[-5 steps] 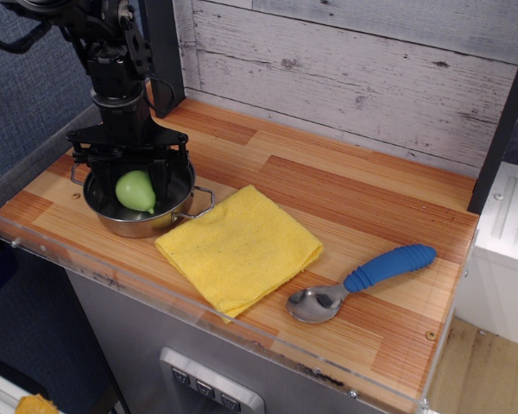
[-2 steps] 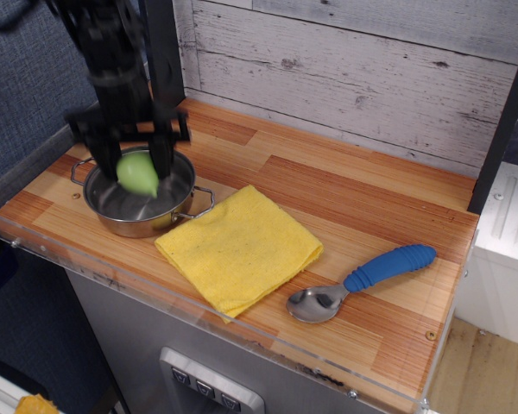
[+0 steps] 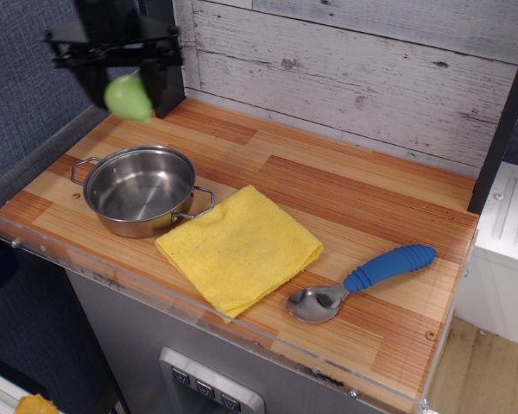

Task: Move lime to space above blue spoon.

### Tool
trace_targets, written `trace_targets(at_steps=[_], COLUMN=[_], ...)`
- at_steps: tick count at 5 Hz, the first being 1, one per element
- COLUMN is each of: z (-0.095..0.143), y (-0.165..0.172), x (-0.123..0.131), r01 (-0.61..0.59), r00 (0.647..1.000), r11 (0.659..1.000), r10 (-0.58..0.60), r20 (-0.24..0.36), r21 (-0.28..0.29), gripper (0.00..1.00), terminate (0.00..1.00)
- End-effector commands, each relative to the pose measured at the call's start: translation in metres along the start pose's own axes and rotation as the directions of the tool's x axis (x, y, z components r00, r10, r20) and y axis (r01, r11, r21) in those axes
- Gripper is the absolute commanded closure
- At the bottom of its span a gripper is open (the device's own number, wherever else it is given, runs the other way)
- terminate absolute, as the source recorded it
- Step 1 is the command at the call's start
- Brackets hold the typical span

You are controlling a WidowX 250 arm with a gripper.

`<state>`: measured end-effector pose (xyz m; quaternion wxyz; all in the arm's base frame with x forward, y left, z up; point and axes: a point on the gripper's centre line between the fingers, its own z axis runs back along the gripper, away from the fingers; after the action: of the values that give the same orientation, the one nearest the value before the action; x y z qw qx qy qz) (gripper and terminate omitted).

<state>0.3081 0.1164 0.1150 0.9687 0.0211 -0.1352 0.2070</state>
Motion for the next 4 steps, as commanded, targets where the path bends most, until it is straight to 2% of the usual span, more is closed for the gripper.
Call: trace_targets(at_steps=[1,2,3,4], z=[0.027,0.021,0.010,-0.014], y=[-0.055,-0.089,-0.112,-0.134], x=[0.011,0.020,0.024,0.022], r01=[0.117,0.173,0.247,0.333], r00=[0.990,0.982,0.966,0.942], r11=[0.991,0.980,0.965,0.940], r10=[-0.111,-0.165,-0.240,-0.327], r20=[0.088,0.090,0.092,0.074], r21=[-0.063,-0.095,-0.087,-0.077], gripper=[1.00,1.00,1.00,1.00], terminate=[0.00,0.00,0.00,0.00])
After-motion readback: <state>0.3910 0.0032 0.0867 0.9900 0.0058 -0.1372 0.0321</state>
